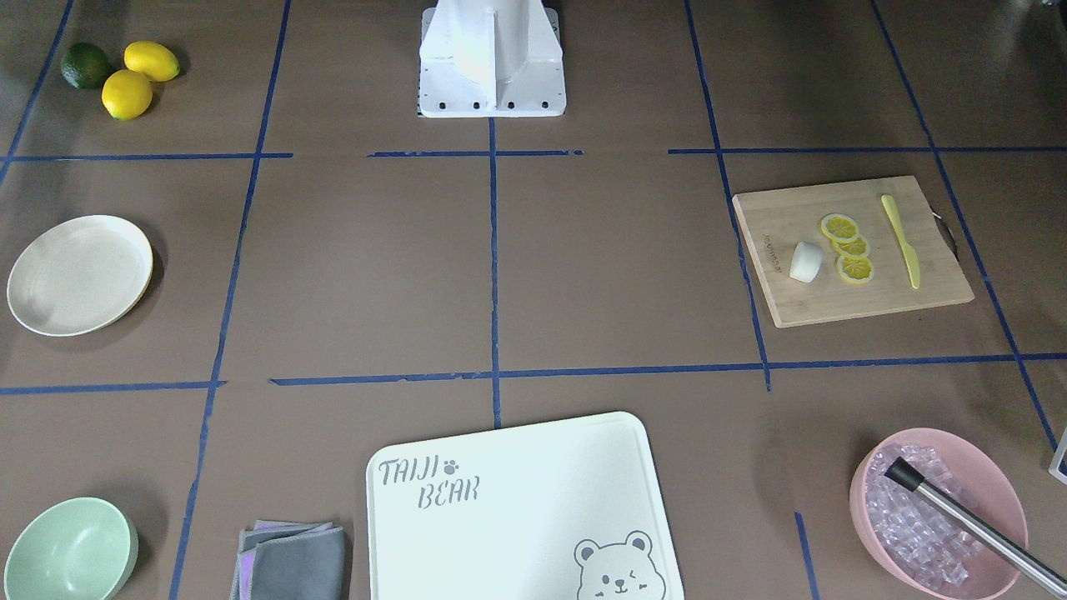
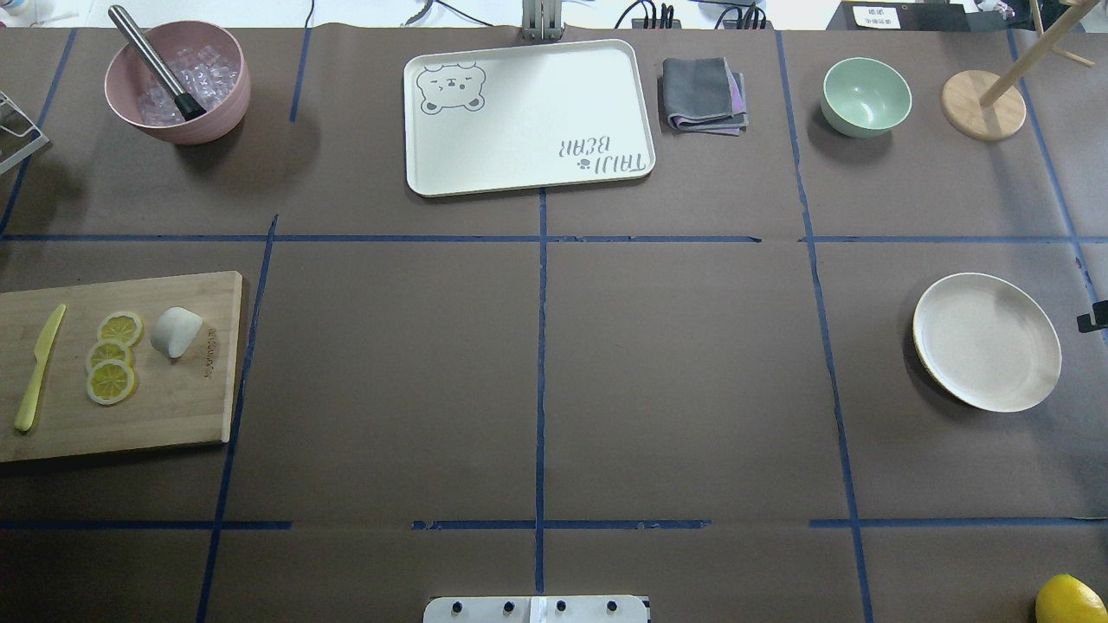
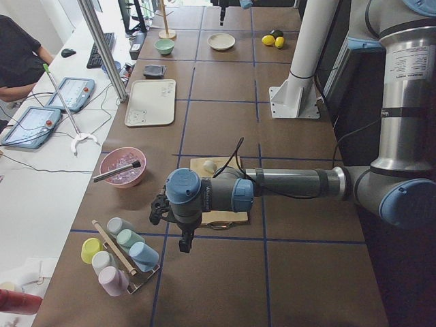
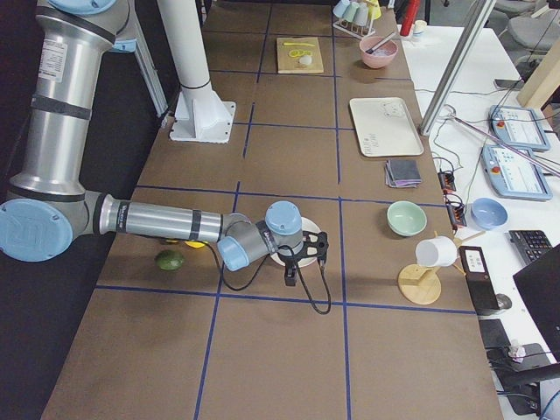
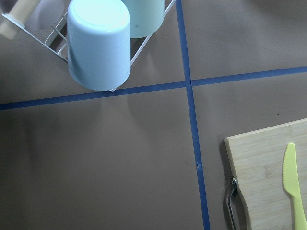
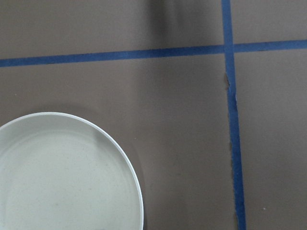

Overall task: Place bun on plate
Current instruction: 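Lower the right gripper to the rim of the white plate and grasp it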

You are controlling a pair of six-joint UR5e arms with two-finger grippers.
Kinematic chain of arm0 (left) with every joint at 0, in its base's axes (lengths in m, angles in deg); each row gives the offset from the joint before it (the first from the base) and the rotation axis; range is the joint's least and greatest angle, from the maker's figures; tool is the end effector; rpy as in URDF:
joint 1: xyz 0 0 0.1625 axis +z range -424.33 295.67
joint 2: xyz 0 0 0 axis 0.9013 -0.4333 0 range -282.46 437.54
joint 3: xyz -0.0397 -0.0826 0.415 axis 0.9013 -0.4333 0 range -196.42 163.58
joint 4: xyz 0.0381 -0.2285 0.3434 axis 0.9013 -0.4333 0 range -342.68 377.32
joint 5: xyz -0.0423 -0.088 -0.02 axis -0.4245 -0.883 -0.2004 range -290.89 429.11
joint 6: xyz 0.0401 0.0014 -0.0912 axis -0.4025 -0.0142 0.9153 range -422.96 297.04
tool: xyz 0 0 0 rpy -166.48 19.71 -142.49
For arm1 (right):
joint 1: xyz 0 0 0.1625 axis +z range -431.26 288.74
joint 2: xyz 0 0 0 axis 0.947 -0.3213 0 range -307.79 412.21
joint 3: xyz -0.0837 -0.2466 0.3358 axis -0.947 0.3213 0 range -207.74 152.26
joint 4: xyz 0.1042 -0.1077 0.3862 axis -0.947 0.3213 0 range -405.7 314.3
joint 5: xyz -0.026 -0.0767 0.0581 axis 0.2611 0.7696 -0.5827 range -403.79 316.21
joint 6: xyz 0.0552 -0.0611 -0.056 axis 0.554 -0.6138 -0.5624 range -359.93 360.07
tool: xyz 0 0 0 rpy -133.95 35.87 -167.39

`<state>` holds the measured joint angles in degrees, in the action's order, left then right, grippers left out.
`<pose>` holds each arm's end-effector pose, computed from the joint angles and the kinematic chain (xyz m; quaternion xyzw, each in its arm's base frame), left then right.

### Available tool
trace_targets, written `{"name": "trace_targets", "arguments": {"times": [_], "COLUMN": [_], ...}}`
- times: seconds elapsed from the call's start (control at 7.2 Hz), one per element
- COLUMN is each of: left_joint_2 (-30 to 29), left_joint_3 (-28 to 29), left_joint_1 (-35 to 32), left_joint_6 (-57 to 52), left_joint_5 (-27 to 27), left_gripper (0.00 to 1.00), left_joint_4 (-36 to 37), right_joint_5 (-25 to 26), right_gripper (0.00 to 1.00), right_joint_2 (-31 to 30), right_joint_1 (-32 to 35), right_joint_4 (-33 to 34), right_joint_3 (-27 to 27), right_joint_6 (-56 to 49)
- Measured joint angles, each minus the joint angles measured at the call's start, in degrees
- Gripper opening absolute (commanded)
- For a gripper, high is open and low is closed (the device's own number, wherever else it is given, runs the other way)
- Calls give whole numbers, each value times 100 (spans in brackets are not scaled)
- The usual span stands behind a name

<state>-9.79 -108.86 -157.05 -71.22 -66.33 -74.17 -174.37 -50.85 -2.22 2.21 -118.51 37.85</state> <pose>-0.0848 -0.4701 0.6564 0.0470 0.3835 0.0487 0.9211 -0.0832 -0.4086 0.6760 0.0459 -0.4104 0.0443 0.9097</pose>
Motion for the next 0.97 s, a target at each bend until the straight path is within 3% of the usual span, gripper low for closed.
{"name": "trace_targets", "arguments": {"times": [0.42,0.83,0.97], "left_joint_2": [5,9,12], "left_joint_3": [-45,-84,-95], "left_joint_1": [0,0,0], "left_joint_6": [-6,-1,0], "left_joint_5": [0,0,0], "left_gripper": [100,100,100], "left_joint_4": [0,0,0], "right_joint_5": [205,284,291], "right_gripper": [98,86,78], "right_joint_2": [155,190,194], "right_joint_1": [-540,-671,-675], "right_joint_4": [-272,-281,-282], "right_joint_3": [178,285,322], "right_joint_6": [582,719,721]}}
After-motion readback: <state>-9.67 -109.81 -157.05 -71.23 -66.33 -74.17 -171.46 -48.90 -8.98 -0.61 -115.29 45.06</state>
